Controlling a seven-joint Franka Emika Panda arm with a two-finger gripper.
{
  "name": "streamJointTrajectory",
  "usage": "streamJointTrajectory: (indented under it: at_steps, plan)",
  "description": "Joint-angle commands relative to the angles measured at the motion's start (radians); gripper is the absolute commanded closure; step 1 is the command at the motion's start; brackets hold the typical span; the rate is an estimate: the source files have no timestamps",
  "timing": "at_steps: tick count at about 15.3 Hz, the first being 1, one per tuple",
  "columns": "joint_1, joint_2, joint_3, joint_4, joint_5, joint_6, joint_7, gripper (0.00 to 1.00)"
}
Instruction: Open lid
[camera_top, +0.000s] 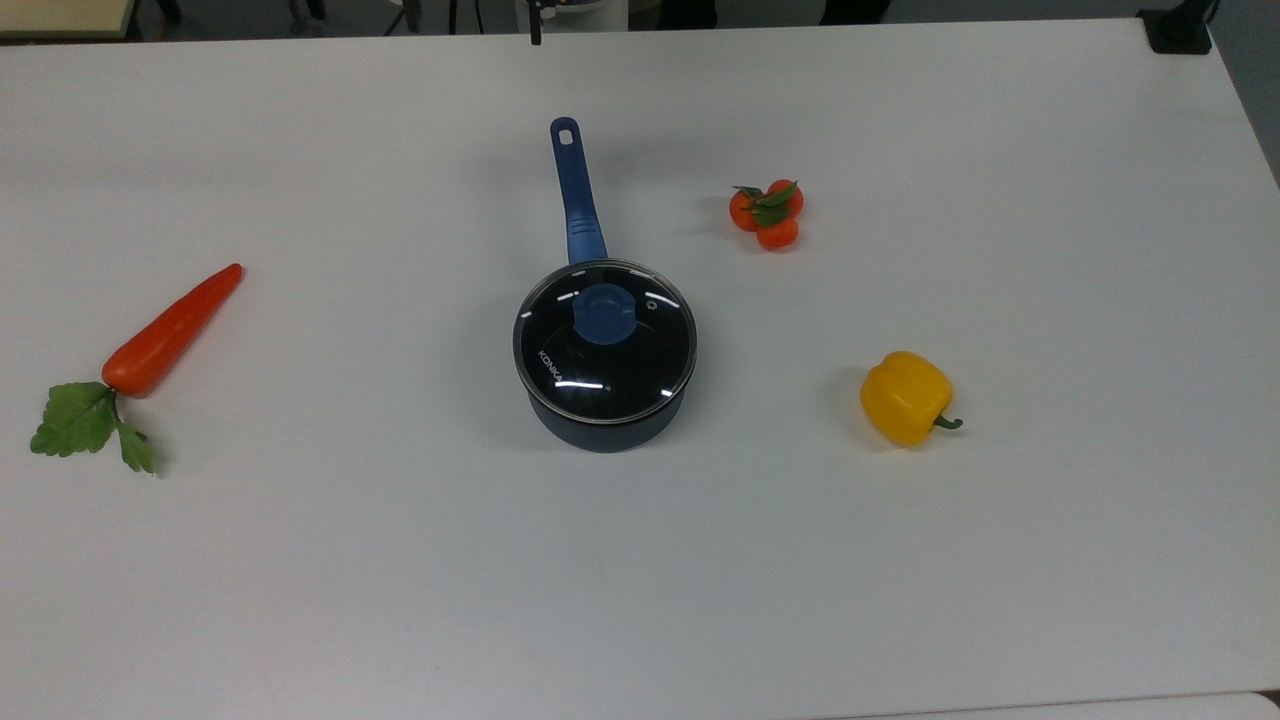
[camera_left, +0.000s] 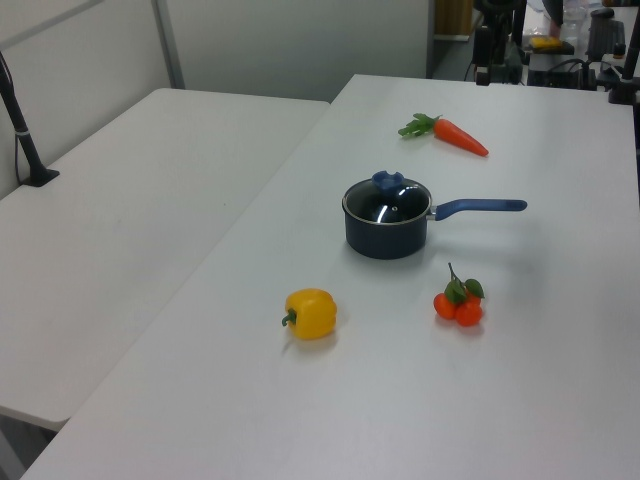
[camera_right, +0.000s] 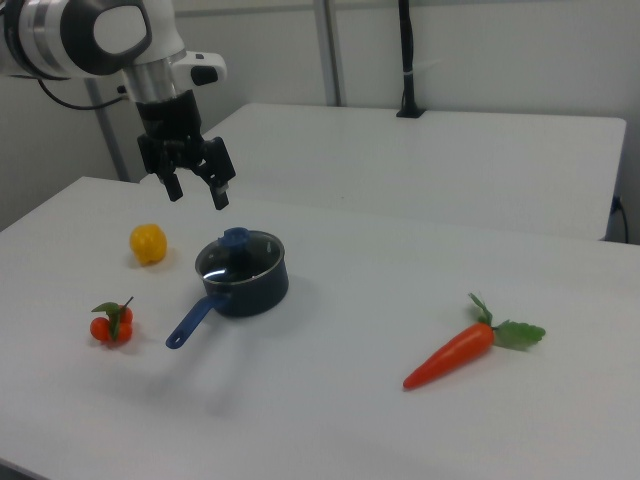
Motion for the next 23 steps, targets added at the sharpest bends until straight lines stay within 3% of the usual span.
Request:
streamJointTrajectory:
  at_steps: [1, 7, 18, 23]
  plan:
    - [0.002, -0.008, 0.0, -0.023, -0.004, 0.017, 0.002, 0.0]
    - [0.011, 0.004, 0.002, -0.038, -0.001, 0.107, 0.004, 0.0]
    - [0.102, 0.237, 0.014, -0.04, 0.009, 0.471, 0.005, 0.0]
    - [0.105, 0.315, 0.014, -0.04, 0.007, 0.566, -0.027, 0.0]
